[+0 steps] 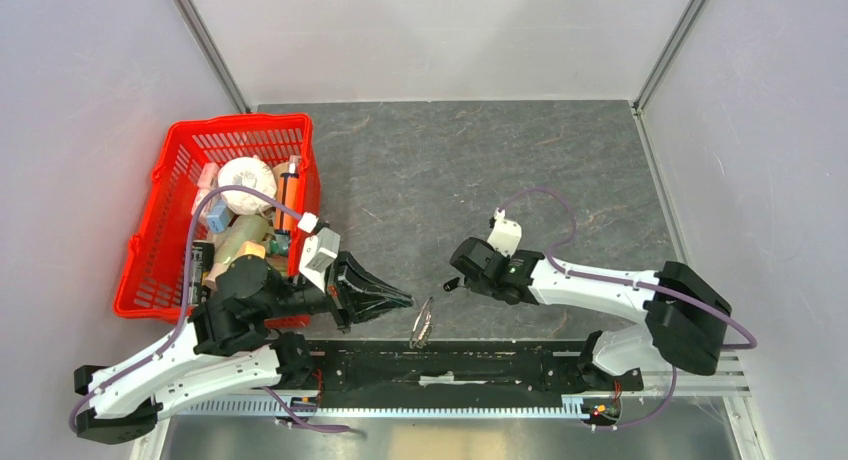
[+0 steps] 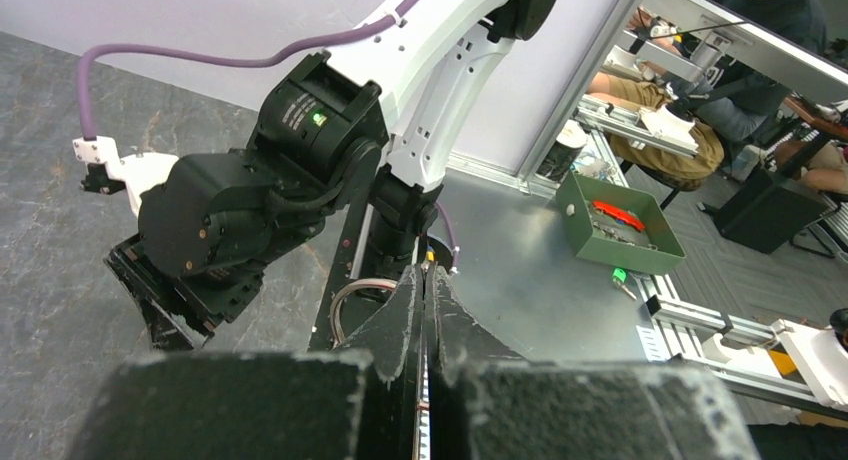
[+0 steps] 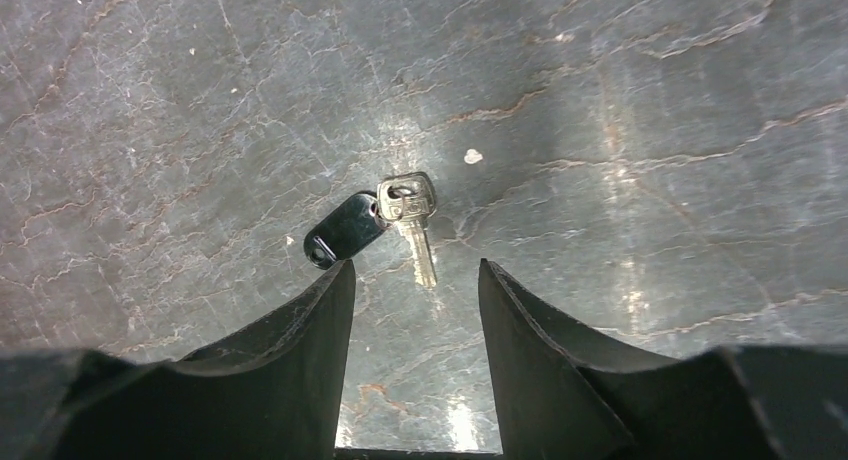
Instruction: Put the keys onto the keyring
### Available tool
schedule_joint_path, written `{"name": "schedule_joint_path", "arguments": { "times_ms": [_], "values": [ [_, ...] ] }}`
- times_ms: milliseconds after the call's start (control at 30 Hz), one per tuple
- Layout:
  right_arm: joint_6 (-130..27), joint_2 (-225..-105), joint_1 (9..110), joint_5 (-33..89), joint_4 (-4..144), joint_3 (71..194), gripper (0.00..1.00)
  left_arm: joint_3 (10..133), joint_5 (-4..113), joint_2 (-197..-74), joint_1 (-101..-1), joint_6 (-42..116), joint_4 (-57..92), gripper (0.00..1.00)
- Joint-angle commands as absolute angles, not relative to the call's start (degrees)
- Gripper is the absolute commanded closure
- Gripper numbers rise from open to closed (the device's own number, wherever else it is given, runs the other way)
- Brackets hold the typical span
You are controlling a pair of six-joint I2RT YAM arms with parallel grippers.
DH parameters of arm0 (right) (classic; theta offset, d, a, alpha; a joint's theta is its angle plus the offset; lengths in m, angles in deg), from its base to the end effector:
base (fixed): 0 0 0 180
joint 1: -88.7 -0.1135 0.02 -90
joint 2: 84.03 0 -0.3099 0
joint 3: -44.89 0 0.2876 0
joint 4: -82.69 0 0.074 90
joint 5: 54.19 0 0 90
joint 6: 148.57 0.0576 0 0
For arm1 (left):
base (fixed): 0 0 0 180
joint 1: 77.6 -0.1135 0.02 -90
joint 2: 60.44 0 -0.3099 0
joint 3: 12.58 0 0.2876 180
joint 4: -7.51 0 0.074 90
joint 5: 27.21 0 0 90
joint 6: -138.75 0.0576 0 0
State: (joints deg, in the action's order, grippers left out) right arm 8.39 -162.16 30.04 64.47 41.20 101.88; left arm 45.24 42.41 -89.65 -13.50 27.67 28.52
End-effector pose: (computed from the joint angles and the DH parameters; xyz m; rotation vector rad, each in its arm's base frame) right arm 0.1701 0.2263 0.2024 0.3328 2.4583 0.2472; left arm 0.0382 -0.1247 0.4194 0.8874 1.3606 -1.4407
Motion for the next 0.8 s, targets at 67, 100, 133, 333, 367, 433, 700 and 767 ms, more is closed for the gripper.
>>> {"name": "schedule_joint_path", "arguments": {
  "times_ms": [67,100,133,333,367,433,700,767],
  "values": [
    [14.32,-165.93,30.33,62.28,45.01,105.18,0.46,46.57,43.61,-89.16,-13.47,28.9,25.61,0.98],
    [15.11,-166.28,30.36,62.51,45.06,105.25,0.46,46.57,43.63,-89.09,-13.45,28.92,25.67,0.98],
    [15.46,-166.5,30.34,62.65,45.16,105.26,0.47,46.65,43.63,-88.95,-13.47,28.96,25.78,0.98],
    [18.05,-168.75,30.61,61.78,45.46,105.8,0.48,46.66,43.96,-88.0,-13.46,29.4,26.71,0.98],
    [18.52,-169.18,30.68,61.51,45.59,105.85,0.48,46.62,44.06,-87.83,-13.49,29.46,26.88,0.98],
    [19.65,-170.16,30.78,61.01,45.79,105.87,0.48,46.67,44.16,-87.47,-13.52,29.58,27.26,0.98],
    [22.02,-173.36,31.95,60.23,46.11,106.42,0.53,46.9,43.82,-87.38,-13.49,29.62,27.94,0.98],
    [22.12,-173.43,32.43,60.12,46.47,106.17,0.56,47.22,43.55,-87.61,-13.52,29.76,28.32,0.98]
  ]
}}
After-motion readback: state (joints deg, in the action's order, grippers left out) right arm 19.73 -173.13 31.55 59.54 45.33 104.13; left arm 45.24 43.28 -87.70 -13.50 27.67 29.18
